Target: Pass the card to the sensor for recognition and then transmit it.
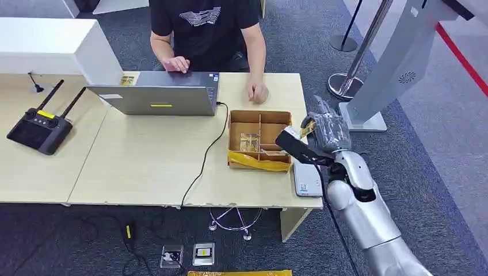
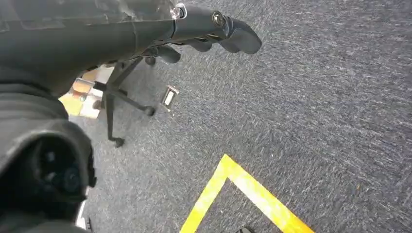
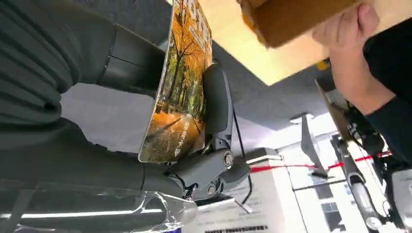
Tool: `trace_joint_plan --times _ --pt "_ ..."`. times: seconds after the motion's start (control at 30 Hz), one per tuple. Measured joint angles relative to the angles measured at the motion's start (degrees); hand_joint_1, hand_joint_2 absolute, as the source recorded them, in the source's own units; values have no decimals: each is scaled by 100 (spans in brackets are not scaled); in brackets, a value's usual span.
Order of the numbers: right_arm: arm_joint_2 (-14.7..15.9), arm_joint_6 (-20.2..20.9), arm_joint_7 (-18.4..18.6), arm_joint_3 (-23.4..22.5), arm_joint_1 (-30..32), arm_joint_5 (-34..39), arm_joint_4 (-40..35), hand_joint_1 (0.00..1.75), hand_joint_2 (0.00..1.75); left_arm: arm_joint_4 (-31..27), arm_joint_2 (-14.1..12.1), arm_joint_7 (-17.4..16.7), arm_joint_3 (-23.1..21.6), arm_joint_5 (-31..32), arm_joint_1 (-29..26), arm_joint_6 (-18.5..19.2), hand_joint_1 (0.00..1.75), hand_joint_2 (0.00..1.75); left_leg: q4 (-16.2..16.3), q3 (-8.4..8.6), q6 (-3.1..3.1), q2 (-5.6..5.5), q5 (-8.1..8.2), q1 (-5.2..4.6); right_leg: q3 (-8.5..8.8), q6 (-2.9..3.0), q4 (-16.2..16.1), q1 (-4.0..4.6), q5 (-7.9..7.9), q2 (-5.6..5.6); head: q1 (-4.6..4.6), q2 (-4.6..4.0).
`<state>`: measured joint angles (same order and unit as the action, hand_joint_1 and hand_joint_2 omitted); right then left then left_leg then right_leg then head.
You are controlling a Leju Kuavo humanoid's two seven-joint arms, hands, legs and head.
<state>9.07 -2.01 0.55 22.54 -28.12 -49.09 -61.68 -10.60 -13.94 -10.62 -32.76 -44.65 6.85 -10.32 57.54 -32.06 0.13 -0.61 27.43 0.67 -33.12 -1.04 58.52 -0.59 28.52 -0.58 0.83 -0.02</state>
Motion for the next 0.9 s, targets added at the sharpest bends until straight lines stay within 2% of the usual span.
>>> trace_joint_plan --times 0.17,0.27,0.9 --pt "-63 -535 -216 161 -75 294 646 175 175 -2 7 0 -18 -20 4 -13 0 0 0 1 0 0 0 0 0 0 0 0 0 0 -2 0" --pt "-66 -713 -325 177 -79 442 1056 175 175 0 4 0 -20 -44 5 -37 0 0 1 -1 0 -3 0 -1 -1 0 0 -1 0 -3 -2 0" --pt "171 -889 -472 260 -82 1156 2282 175 175 0 79 -101 -24 -120 -2 -306 0 0 1 1 0 0 0 -1 -3 0 -1 -1 0 0 0 0"
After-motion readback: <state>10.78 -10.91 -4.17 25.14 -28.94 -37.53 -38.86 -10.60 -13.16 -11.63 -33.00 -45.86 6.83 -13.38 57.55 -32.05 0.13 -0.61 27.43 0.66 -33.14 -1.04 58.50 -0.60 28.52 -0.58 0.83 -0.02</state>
